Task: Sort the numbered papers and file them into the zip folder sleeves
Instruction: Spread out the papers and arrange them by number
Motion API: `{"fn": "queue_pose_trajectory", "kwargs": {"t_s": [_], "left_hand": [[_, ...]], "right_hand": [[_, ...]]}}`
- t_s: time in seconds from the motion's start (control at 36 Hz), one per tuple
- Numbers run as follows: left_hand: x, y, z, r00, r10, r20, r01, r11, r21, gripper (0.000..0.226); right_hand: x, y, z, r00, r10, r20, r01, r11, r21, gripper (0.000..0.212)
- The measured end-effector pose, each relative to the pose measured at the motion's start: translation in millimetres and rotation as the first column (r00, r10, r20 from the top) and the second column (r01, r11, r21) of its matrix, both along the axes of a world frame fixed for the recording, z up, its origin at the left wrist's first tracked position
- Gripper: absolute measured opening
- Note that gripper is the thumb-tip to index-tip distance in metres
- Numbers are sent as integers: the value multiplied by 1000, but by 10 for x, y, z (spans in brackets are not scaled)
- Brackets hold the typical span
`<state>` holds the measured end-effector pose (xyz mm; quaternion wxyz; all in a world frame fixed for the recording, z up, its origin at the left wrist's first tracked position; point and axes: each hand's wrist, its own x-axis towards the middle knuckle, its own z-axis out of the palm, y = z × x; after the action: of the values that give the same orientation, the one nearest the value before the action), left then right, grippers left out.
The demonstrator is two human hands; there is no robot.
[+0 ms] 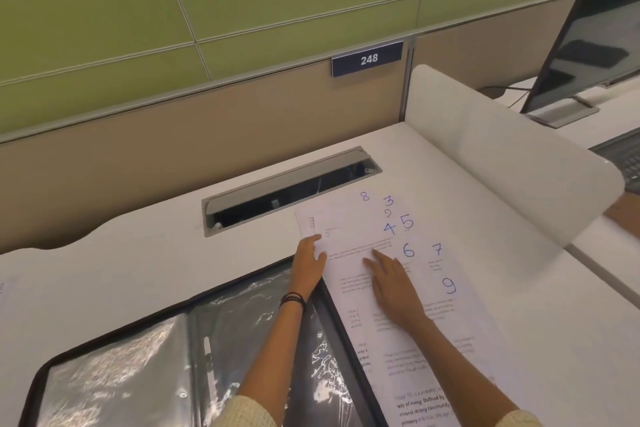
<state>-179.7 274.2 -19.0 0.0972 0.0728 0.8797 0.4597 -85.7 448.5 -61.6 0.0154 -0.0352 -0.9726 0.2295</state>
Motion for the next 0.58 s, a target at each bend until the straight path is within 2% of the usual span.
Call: {"fn": "queue_pose_trajectory", "kwargs": {"t_s": [0.14, 0.19, 0.25, 0.36, 0.58], "left_hand": [[-225, 102, -57, 998, -36, 58, 43, 991, -124, 49], [-280, 123, -71, 995, -55, 87, 67, 989, -131, 52], [-312, 149, -72, 994, -46, 97, 55, 994, -98, 53], [-343, 201, -55, 993, 13, 116, -14, 1000, 8, 48], [-331, 233, -55, 997, 67, 23, -70, 986, 148, 30]], "right_hand": [[-2, 18, -40, 1000, 1, -11, -1, 1000, -1, 82], [-1, 21, -41, 1000, -1, -10, 1, 1000, 1, 77], [-1, 17, -34, 1000, -7, -3, 7, 1000, 1, 68], [6, 17, -45, 1000, -12, -8, 12, 1000, 5, 67], [13, 19, -46, 1000, -10, -7, 10, 1000, 3, 67]]}}
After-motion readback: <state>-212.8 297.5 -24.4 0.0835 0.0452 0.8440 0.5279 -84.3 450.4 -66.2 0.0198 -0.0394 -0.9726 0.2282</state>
